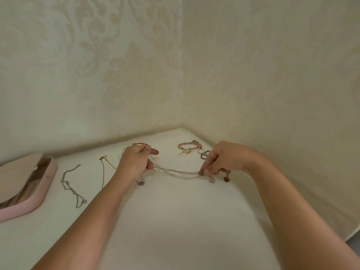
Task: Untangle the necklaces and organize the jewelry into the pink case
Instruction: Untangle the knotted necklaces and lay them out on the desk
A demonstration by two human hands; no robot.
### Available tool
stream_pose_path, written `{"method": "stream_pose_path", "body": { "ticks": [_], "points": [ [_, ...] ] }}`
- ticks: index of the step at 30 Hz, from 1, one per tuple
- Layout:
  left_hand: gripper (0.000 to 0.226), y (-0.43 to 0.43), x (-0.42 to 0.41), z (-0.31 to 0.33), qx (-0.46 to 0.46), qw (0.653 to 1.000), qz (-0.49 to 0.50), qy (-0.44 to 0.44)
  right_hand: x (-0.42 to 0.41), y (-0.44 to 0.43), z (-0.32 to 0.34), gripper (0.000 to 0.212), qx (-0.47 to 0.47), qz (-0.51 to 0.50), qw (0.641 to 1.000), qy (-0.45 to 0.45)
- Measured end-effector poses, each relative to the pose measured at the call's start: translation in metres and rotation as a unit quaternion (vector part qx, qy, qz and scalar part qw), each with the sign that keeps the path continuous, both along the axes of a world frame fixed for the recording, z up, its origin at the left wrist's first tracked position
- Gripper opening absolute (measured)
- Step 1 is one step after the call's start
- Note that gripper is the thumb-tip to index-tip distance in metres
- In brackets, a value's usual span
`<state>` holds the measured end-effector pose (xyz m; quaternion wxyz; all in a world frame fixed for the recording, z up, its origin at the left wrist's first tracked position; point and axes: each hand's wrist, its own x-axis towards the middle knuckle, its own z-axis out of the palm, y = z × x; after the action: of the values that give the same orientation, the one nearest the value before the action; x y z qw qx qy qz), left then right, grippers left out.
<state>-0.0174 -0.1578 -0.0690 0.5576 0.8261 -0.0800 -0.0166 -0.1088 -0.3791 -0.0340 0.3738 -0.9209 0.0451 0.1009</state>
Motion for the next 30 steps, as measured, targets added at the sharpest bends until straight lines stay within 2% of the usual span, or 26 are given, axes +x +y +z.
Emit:
{"method": "stream_pose_path", "body": {
  "ticks": [4, 8, 11, 13, 15, 18, 25, 30],
  "points": [
    [0.023, 0.004, 0.001, -0.005, 0.146, 0.986, 0.032, -0.077, 0.001, 0.004, -0.001, 0.008, 0.052, 0.009, 0.998, -0.014],
    [0.008, 0.005, -0.003, -0.004, 0.173, 0.977, 0.059, -0.109, 0.003, 0.010, -0.003, 0.006, 0.105, 0.014, 0.994, -0.032],
    [0.014, -0.002, -0.010, 0.000, 0.103, 0.988, -0.049, -0.105, 0.005, 0.015, -0.003, 0.011, 0.142, 0.021, 0.989, -0.041],
    [0.015, -0.011, -0.021, 0.002, 0.032, 0.984, -0.165, -0.051, 0.006, 0.020, -0.005, 0.013, 0.166, 0.028, 0.985, -0.043],
    [0.012, -0.019, -0.028, -0.001, -0.002, 0.973, -0.229, -0.011, 0.006, 0.023, -0.006, 0.013, 0.184, 0.032, 0.981, -0.048],
    [0.007, -0.024, -0.030, -0.005, -0.038, 0.972, -0.230, 0.004, 0.009, 0.026, -0.009, 0.011, 0.201, 0.017, 0.977, -0.067],
    [0.013, -0.023, -0.032, -0.002, -0.153, 0.966, -0.204, 0.042, 0.007, 0.025, -0.006, 0.008, 0.239, 0.020, 0.967, -0.083],
    [0.021, -0.019, -0.030, 0.002, -0.242, 0.942, -0.214, 0.093, 0.011, 0.021, -0.009, 0.010, 0.222, 0.013, 0.971, -0.084]
  ]
}}
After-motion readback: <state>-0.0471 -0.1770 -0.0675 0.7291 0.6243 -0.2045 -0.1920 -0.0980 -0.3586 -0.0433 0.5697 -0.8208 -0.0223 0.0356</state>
